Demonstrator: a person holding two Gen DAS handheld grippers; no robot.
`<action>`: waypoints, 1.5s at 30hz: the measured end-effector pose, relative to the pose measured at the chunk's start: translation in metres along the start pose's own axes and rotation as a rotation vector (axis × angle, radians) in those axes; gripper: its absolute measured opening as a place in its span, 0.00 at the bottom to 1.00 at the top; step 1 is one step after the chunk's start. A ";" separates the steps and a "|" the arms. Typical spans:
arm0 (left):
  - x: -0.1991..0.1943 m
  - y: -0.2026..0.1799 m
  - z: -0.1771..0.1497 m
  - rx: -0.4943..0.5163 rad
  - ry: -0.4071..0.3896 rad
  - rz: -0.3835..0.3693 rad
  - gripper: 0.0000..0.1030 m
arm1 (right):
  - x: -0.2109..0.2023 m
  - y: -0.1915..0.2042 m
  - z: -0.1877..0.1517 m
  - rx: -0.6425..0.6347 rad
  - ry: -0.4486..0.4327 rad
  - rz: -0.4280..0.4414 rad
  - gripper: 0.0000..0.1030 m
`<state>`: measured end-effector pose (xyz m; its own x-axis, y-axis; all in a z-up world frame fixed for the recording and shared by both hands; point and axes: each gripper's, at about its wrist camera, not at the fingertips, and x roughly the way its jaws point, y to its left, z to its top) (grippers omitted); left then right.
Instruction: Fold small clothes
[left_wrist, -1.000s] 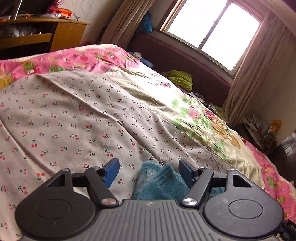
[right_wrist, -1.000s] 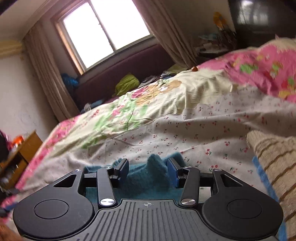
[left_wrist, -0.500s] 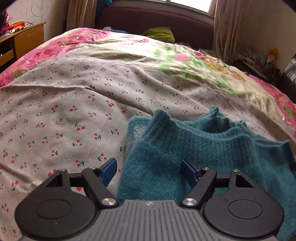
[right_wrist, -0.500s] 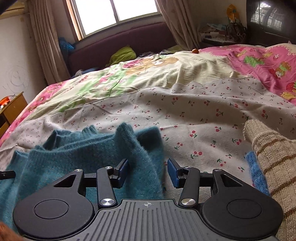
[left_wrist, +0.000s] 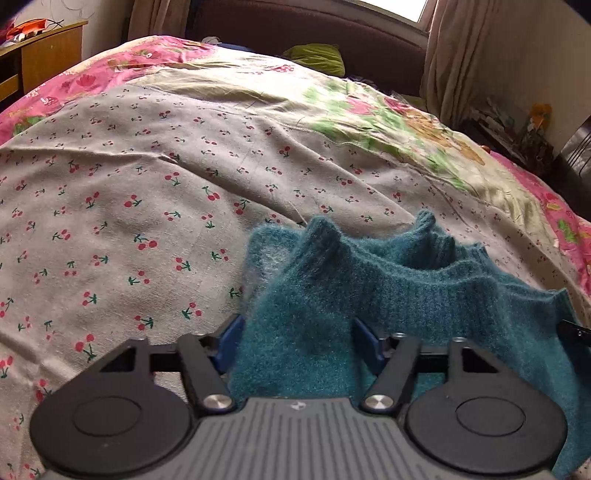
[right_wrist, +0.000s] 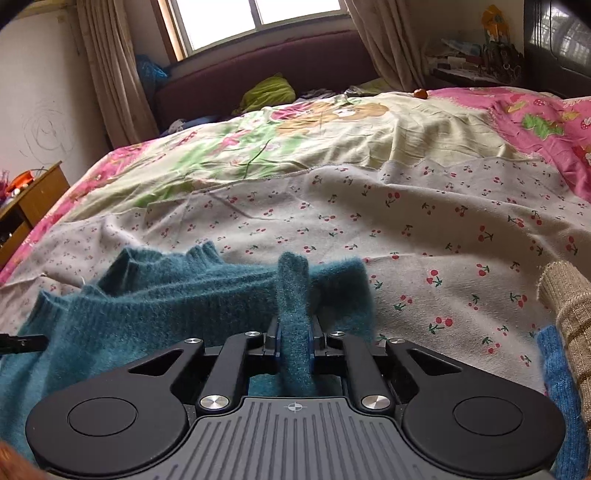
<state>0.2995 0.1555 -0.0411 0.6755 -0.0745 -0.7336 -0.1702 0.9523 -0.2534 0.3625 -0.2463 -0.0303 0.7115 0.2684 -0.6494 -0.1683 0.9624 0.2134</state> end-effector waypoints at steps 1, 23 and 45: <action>-0.003 -0.002 0.000 0.012 -0.009 0.009 0.63 | -0.003 0.000 0.001 0.007 -0.006 0.005 0.10; -0.008 -0.006 0.023 0.065 -0.041 0.008 0.24 | -0.025 -0.013 0.012 0.175 -0.087 0.059 0.09; 0.009 0.026 0.018 -0.066 -0.093 0.044 0.47 | 0.024 -0.016 -0.004 0.194 -0.046 -0.104 0.14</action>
<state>0.3144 0.1854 -0.0429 0.7298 -0.0021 -0.6837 -0.2462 0.9321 -0.2657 0.3795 -0.2552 -0.0527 0.7492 0.1616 -0.6424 0.0388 0.9574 0.2861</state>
